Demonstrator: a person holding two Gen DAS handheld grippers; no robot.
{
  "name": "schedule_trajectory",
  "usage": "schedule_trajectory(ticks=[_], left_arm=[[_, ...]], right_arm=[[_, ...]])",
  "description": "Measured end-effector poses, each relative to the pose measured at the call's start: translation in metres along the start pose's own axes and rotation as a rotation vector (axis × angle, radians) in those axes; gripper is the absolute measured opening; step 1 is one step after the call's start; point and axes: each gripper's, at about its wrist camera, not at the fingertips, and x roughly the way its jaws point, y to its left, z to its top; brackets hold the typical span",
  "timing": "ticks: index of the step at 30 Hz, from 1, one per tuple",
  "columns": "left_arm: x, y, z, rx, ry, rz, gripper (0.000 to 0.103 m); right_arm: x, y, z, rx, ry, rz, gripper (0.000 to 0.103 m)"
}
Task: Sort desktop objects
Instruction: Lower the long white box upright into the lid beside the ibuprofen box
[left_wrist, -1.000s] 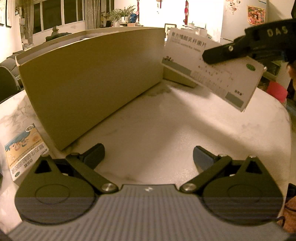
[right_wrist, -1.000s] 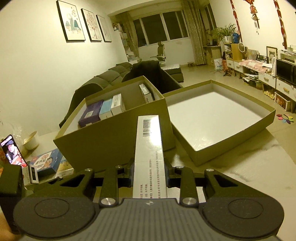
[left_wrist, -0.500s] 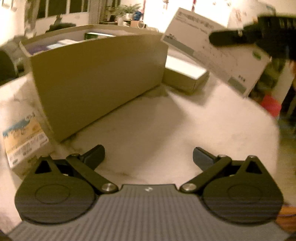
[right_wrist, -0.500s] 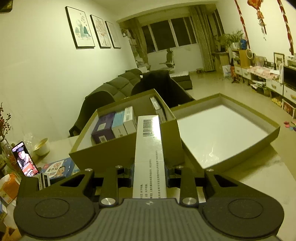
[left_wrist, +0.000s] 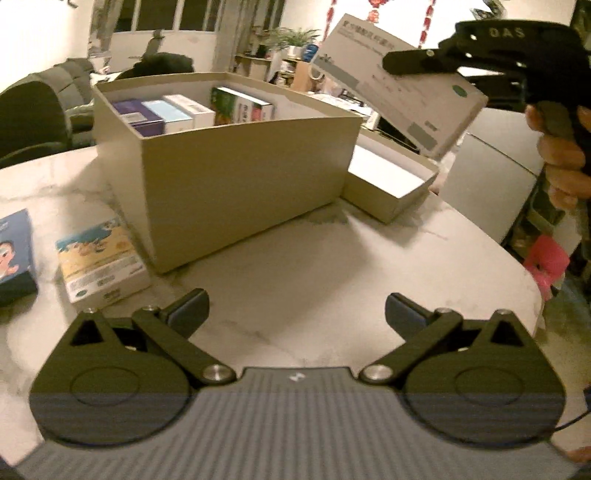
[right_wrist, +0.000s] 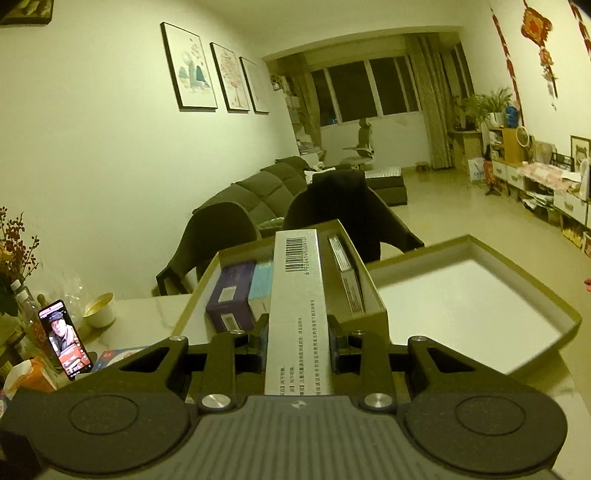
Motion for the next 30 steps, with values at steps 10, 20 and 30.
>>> schedule_trajectory(ticks=[10,20,30], left_arm=[[-0.019,0.005,-0.002,-0.094,-0.02,0.064,0.103],[-0.028,0.007,-0.005,-0.109,-0.033,0.056,0.103],[-0.034,0.01,-0.004,-0.111,-0.046,0.075,0.103]], right_arm=[[0.051,-0.002,0.04,0.026,0.044,0.05,0.032],[0.131,0.001,0.069,-0.013,0.142,-0.001,0.032],[0.213,-0.005,0.078,-0.014,0.256,-0.036,0.032]])
